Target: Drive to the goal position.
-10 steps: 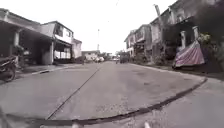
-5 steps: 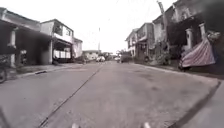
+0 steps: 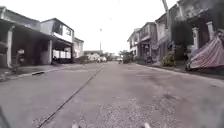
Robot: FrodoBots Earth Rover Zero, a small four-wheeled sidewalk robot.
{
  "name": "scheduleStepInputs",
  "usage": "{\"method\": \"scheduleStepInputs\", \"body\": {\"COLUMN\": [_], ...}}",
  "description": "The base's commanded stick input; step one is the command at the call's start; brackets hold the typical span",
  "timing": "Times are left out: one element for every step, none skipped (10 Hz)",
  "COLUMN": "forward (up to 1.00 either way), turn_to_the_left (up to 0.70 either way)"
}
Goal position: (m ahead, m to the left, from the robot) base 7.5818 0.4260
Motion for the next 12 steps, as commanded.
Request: {"method": "scheduleStepInputs", "body": {"forward": [0.85, 0.85, 0.85, 0.85, 0.85, 0.85, 0.85, 0.85, 0.85, 0.85, 0.85, 0.85], "turn_to_the_left": [0.00, 0.00, -0.03, -0.15, -0.27, -0.09, 0.00, 0.00, 0.00, 0.00, 0.00, 0.00]}}
